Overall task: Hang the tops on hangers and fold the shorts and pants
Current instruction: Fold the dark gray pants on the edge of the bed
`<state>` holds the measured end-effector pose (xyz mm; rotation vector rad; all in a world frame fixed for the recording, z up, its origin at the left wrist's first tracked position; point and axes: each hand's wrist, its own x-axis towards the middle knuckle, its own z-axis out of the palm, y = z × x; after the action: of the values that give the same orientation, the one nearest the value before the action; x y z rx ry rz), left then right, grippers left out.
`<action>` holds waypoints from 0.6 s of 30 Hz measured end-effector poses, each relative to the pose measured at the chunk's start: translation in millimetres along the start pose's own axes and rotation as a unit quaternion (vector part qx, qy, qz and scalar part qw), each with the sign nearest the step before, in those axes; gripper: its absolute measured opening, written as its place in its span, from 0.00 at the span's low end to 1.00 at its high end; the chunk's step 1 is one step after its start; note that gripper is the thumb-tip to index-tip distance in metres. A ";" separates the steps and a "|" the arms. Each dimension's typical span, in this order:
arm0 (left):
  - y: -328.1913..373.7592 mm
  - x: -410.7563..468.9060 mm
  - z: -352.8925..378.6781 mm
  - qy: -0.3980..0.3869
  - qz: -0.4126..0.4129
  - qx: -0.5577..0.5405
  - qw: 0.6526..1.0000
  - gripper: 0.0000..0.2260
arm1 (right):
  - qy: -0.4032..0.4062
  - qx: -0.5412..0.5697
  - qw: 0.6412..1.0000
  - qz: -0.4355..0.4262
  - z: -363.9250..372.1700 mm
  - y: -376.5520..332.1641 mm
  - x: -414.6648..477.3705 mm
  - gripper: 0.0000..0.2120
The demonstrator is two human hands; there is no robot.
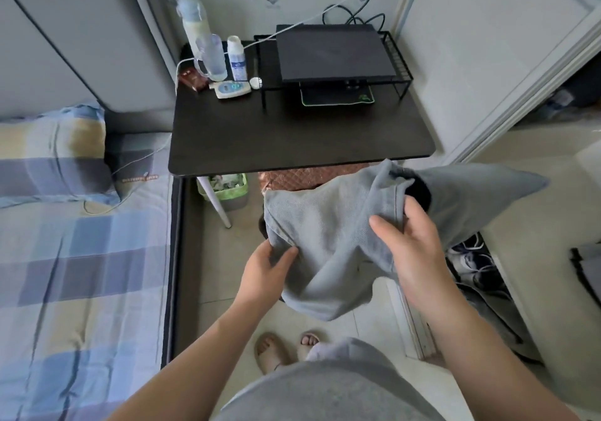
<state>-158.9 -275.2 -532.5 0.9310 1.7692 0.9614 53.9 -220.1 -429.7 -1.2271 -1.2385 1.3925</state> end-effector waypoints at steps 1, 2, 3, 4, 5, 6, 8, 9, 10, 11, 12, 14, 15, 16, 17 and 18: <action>2.7 -2.7 0.5 0.006 0.009 -0.014 1.000 0.05 | -0.010 0.007 1.000 -0.004 2.9 -6.4 0.4 0.10; 6.2 -5.9 0.8 0.016 0.016 -0.024 0.999 0.07 | -0.018 0.015 1.000 -0.009 5.3 -12.8 1.7 0.10; 11.1 -9.6 0.0 0.031 0.022 -0.034 0.999 0.08 | -0.026 0.022 0.999 -0.012 6.5 -19.2 3.7 0.09; 17.1 -13.2 -2.4 0.047 0.024 -0.048 0.997 0.08 | -0.035 0.028 0.999 -0.016 7.0 -25.9 6.2 0.08; 24.9 -15.9 -6.8 0.064 0.027 -0.066 0.995 0.07 | -0.043 0.033 0.998 -0.021 7.1 -33.4 9.1 0.06; 33.7 -17.1 -13.1 0.082 0.033 -0.084 0.993 0.08 | -0.051 0.039 0.998 -0.025 6.4 -41.4 12.7 0.05; 54.5 -15.2 -30.6 0.128 0.066 -0.102 0.984 0.09 | -0.075 0.061 0.995 -0.030 6.7 -58.0 22.6 0.06; 65.3 -11.7 -40.0 0.156 0.081 -0.103 0.979 0.10 | -0.092 0.070 0.993 -0.032 9.0 -66.0 28.3 0.08; 76.6 -7.4 -48.9 0.184 0.088 -0.104 0.974 0.10 | -0.110 0.074 0.991 -0.033 13.1 -73.9 34.3 0.10; 89.0 -3.1 -57.0 0.205 0.089 -0.110 0.969 0.11 | -0.124 0.075 0.989 -0.035 19.0 -81.8 40.2 0.10; 102.4 0.5 -64.1 0.218 0.090 -0.121 0.964 0.12 | -0.134 0.076 0.987 -0.038 25.6 -89.8 46.0 0.10; 131.2 4.6 -79.9 0.239 0.095 -0.157 0.954 0.13 | -0.143 0.079 0.985 -0.051 38.1 -106.9 56.7 0.08; 146.0 5.1 -89.4 0.250 0.104 -0.174 0.947 0.13 | -0.145 0.077 0.985 -0.060 43.3 -115.8 61.0 0.08; 161.2 4.8 -100.0 0.259 0.118 -0.187 0.940 0.13 | -0.149 0.074 0.984 -0.069 47.6 -125.5 65.1 0.08; 176.2 3.9 -111.3 0.264 0.134 -0.197 0.935 0.13 | -0.158 0.073 0.982 -0.079 52.0 -136.4 68.5 0.09; 191.1 2.9 -123.2 0.266 0.153 -0.206 0.929 0.13 | -0.172 0.073 0.978 -0.094 57.3 -148.1 71.7 0.09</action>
<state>-237.7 -220.1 -326.4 0.7198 1.7637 1.8467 -11.9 -139.3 -290.1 -0.7678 -1.4174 1.5654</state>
